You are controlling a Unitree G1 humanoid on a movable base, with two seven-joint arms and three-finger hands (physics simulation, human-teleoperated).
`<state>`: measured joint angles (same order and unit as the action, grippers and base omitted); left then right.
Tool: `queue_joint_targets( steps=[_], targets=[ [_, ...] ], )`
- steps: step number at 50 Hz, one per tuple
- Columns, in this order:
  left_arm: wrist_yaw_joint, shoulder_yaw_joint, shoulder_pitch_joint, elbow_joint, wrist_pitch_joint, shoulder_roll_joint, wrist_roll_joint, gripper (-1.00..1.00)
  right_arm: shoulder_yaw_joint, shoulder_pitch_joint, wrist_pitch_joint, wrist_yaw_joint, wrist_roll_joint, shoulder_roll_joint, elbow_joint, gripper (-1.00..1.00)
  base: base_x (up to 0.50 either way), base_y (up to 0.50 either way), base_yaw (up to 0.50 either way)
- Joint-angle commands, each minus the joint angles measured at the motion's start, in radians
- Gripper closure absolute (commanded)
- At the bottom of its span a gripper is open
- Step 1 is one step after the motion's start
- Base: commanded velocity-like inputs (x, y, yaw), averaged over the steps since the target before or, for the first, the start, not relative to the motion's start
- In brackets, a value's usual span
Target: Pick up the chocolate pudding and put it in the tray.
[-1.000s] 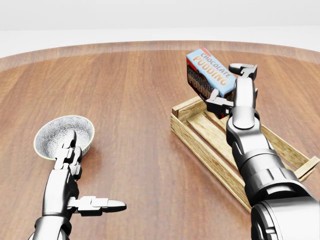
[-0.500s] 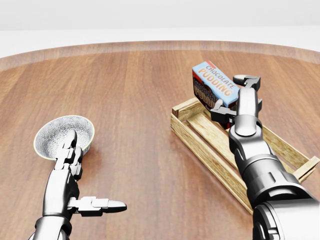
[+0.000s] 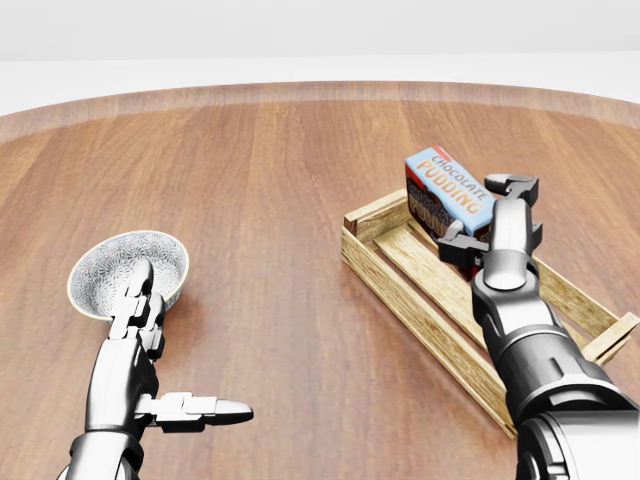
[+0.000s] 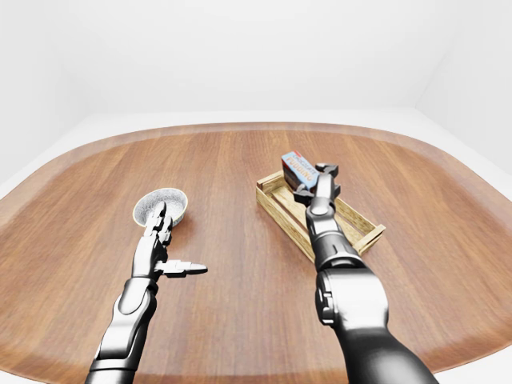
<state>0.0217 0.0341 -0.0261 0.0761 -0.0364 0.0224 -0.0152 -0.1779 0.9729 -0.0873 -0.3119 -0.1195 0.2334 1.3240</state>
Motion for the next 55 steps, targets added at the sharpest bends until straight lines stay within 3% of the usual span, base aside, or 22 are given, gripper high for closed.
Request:
queue_joint_targets(
  steps=[1,55],
  targets=[
    [0.013,0.001,0.007,-0.02,0.016,-0.001,0.017,-1.0,-0.01,-0.024,0.0,-0.01,-0.012,0.009,0.007,1.0,0.0,0.0,0.0],
    [0.011,0.002,0.002,-0.013,0.018,-0.001,0.018,-1.0,-0.037,-0.108,0.0,-0.033,-0.037,0.013,0.026,1.0,0.0,0.0,0.0]
  ],
)
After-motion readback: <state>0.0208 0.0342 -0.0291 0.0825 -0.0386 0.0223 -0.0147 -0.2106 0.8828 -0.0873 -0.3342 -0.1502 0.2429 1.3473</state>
